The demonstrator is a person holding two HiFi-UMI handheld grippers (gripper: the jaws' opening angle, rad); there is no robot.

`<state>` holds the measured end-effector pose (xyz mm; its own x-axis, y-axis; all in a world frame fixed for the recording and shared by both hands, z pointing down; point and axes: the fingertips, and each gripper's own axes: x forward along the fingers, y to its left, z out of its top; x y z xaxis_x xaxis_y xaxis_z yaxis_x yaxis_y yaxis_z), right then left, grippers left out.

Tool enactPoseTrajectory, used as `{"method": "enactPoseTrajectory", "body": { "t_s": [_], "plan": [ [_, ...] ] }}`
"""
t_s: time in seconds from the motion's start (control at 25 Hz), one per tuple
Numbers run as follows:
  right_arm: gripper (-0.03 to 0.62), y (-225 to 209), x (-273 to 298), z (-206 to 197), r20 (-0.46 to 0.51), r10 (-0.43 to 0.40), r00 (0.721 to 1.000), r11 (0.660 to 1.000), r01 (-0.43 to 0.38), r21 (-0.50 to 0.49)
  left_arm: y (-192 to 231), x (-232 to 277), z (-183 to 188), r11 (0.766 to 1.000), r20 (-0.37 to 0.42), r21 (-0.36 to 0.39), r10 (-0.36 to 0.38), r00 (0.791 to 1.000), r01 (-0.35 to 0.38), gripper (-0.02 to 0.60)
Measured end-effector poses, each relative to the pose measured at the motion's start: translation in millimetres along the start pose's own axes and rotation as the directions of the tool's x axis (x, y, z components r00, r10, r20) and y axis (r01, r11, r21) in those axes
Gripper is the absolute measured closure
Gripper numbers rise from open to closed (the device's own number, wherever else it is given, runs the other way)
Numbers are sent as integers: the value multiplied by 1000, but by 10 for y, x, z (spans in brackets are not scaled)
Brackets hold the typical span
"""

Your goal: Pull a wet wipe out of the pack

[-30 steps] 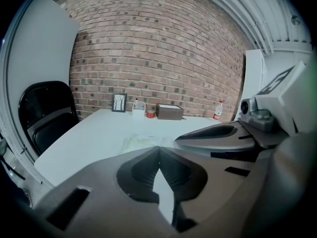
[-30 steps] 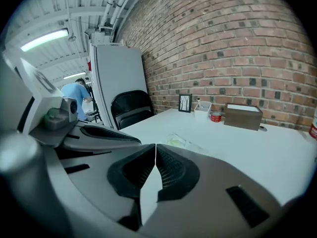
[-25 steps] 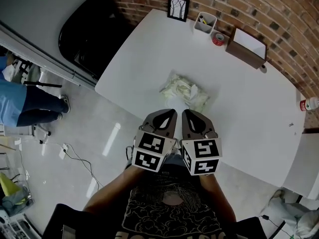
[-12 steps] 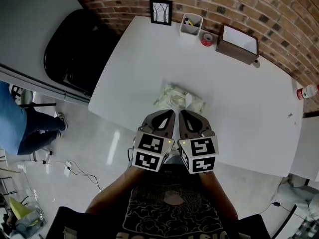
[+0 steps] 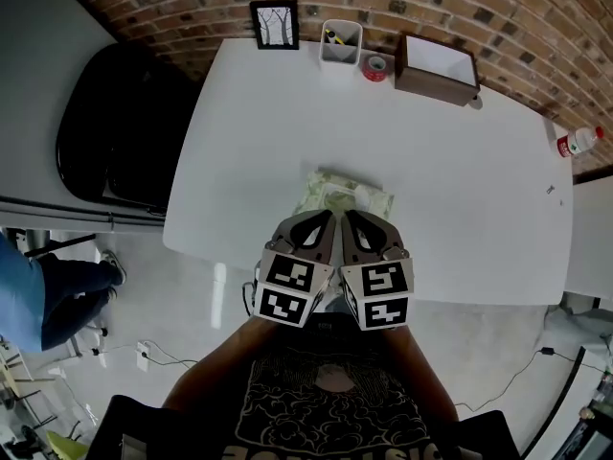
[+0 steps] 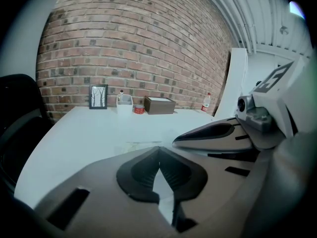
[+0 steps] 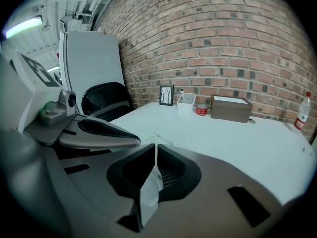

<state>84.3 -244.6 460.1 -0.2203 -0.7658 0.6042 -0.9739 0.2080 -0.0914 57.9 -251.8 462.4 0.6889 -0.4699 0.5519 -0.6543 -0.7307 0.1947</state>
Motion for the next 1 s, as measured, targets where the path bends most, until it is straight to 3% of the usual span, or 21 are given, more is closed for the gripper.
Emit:
{"method": "enactPoseTrajectory", "body": {
  "t_s": [0.52, 0.68, 1.0],
  "plan": [
    [569, -66, 190, -29, -49, -114, 992, 993, 115, 36, 156, 60, 42, 995, -27, 50, -82, 996, 84, 571],
    [517, -80, 237, -77, -77, -133, 988, 990, 136, 41, 182, 73, 48, 993, -31, 56, -104, 994, 106, 571],
    [517, -117, 343, -159, -123, -183, 976, 979, 192, 68, 264, 82, 50, 987, -39, 79, -134, 990, 137, 571]
  ]
}}
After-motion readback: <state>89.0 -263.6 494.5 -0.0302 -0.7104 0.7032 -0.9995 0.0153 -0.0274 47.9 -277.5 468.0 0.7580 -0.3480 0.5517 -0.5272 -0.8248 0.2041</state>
